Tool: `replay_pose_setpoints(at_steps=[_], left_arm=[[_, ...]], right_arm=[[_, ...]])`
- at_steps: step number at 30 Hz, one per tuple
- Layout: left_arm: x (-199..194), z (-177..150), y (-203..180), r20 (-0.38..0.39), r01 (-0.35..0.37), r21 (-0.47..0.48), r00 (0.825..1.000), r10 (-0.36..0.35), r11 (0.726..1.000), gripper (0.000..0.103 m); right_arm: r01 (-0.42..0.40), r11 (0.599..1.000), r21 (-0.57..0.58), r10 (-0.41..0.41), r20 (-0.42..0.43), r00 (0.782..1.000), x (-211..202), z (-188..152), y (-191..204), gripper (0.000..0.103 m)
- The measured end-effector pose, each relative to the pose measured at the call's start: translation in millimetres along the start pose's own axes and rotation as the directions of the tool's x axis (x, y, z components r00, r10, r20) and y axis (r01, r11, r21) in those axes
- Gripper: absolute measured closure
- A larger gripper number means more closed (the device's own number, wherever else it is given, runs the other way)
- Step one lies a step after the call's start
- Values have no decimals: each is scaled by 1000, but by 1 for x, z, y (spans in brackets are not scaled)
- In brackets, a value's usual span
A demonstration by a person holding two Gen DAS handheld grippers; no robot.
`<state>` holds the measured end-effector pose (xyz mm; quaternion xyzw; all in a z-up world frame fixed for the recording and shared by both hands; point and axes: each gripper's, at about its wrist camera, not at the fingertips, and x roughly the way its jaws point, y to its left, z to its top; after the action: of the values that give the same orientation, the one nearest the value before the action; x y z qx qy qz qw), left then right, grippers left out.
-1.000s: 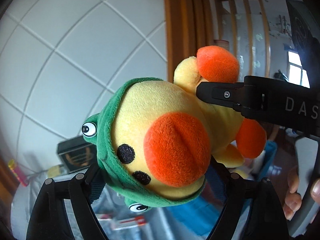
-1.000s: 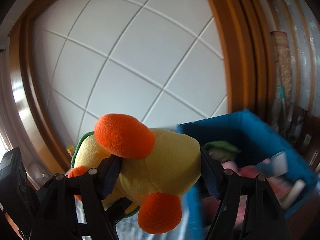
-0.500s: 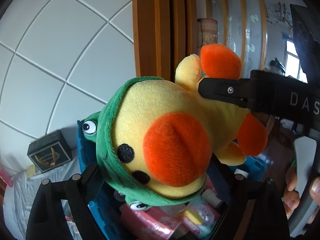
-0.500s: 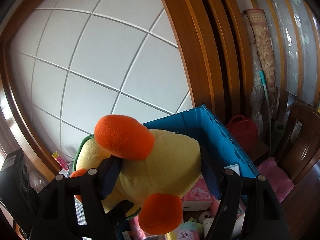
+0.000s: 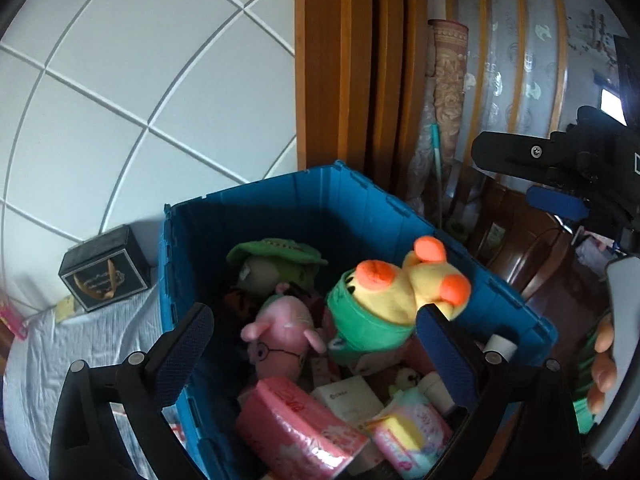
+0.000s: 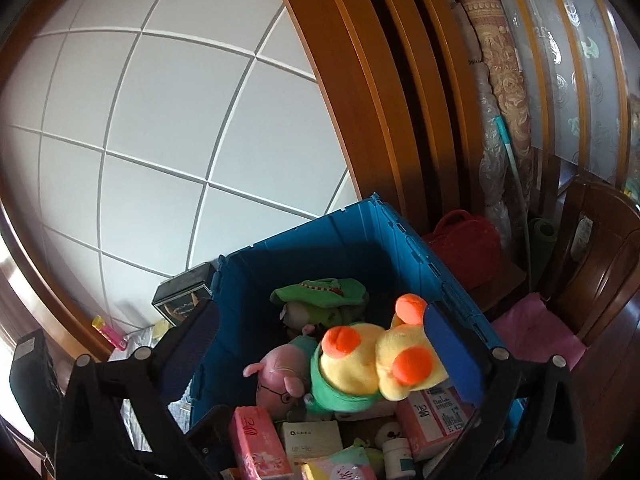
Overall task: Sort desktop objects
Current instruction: 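Lift the duck plush with the right tool and carry it over the crate, then open the right tool to drop the duck plush into the crate, then move both open tools back over the bed toward the medicine boxes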
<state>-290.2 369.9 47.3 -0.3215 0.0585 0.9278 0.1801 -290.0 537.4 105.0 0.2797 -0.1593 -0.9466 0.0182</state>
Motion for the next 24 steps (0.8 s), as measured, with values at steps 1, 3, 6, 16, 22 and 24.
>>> replay_pose_setpoints(at_steps=[1,3,6,16,22,24], left_arm=[[0,-1,1,-1,2,0,1000,-2,1000,1],[2,-4,5,-3,5,3,1000,-5,1000,1],[1,-7,7,-4,11,7,1000,-11,1000,1],[-31,-41,21,8,33,54,999,-34,998,1],[-57,-73,43,33,42,80,998,-45,996,1],[-67,-84,56,41,43,77,998,-46,996,1]], right_arm=[[4,1000,-4,-4,-5,1000,-1,-3,2,0],[14,1000,-17,-14,-14,1000,-1,-7,3,0],[26,999,-33,-27,-18,999,0,-10,2,0],[63,997,-51,-65,-40,997,-15,-39,15,0],[107,987,-118,-110,-23,994,-30,-75,48,0],[120,982,-142,-123,-10,992,-36,-89,65,0]])
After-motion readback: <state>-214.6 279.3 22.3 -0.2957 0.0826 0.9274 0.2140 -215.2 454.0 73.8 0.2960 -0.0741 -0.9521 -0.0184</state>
